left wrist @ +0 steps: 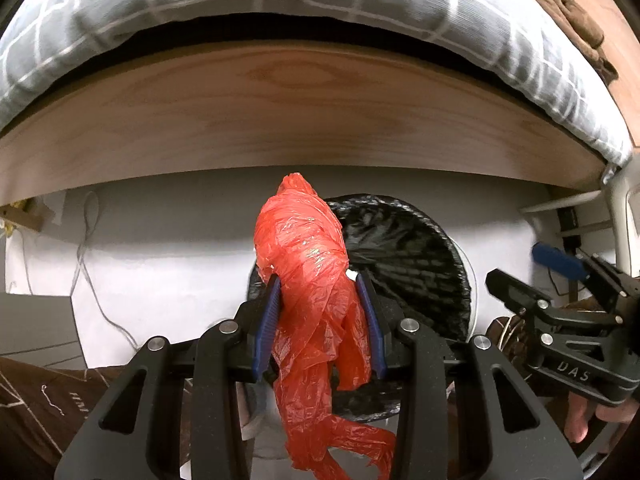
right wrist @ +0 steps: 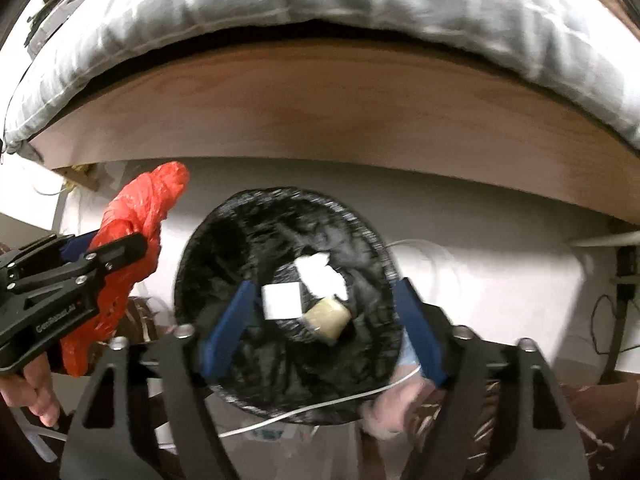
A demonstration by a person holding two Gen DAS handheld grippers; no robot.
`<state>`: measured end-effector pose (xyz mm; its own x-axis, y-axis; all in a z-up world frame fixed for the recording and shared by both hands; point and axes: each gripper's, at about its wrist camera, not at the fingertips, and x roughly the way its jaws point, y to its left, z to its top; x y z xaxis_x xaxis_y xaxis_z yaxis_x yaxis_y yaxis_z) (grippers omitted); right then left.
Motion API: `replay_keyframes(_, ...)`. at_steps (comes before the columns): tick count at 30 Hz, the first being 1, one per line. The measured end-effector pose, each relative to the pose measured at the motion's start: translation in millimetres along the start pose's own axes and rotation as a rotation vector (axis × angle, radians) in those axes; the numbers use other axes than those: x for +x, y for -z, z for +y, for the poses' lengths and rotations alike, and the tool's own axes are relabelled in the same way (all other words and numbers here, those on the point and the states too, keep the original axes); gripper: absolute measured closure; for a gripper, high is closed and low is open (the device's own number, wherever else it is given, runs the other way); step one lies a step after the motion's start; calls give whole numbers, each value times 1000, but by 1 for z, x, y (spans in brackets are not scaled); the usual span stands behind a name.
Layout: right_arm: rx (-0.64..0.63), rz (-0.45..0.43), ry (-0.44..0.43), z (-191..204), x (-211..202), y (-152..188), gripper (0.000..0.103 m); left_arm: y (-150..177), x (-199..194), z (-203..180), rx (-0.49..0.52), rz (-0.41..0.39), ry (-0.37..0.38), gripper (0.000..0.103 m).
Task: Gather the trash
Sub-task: 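Open the right tool over the bin while the left tool releases the red bag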
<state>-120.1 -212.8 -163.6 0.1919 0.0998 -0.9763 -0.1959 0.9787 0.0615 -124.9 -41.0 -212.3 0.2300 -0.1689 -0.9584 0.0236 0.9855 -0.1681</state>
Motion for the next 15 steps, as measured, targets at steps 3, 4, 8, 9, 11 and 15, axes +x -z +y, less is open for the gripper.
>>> replay_keyframes(3, 22, -11, 18, -13, -2, 4, 18, 0, 1, -15, 25, -2, 8, 66)
replay_keyframes(4, 31, -13, 29, -18, -2, 7, 16, 0, 2, -20, 33, 0, 11, 66)
replay_keyframes(8, 61, -27, 65, -34, -7, 12, 11, -3, 5, -37, 65, 4, 21, 66)
replay_keyframes(9, 65, -30, 70, -36, -8, 12, 10, -3, 6, -41, 70, 5, 23, 66)
replay_keyframes(11, 78, -34, 85, -42, -10, 14, 10, -4, 7, -48, 84, 6, 25, 66)
replay_keyframes(15, 110, -45, 117, -57, -16, 17, 10, -6, 10, -61, 107, 12, 33, 66)
